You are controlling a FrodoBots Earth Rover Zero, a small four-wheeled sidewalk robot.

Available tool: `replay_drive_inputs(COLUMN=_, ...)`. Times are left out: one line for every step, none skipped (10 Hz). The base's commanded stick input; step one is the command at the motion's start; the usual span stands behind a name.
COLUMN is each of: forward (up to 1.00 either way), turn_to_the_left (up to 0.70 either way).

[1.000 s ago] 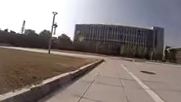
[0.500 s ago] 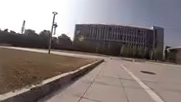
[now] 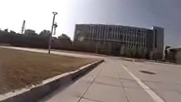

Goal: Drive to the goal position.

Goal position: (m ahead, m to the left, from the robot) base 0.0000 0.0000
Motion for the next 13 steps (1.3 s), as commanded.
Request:
replay_drive_inputs(forward=0.04, turn_to_the_left=0.0)
replay_drive_inputs(forward=0.04, turn_to_the_left=0.0)
replay_drive_inputs(forward=0.04, turn_to_the_left=0.0)
replay_drive_inputs(forward=0.04, turn_to_the_left=0.0)
replay_drive_inputs(forward=0.04, turn_to_the_left=0.0)
replay_drive_inputs(forward=0.04, turn_to_the_left=0.0)
replay_drive_inputs(forward=0.04, turn_to_the_left=0.0)
replay_drive_inputs(forward=0.04, turn_to_the_left=0.0)
replay_drive_inputs(forward=0.04, turn_to_the_left=0.0)
replay_drive_inputs(forward=0.04, turn_to_the_left=0.0)
replay_drive_inputs(forward=0.04, turn_to_the_left=0.0)
replay_drive_inputs(forward=0.04, turn_to_the_left=0.0)
replay_drive_inputs(forward=0.04, turn_to_the_left=0.0)
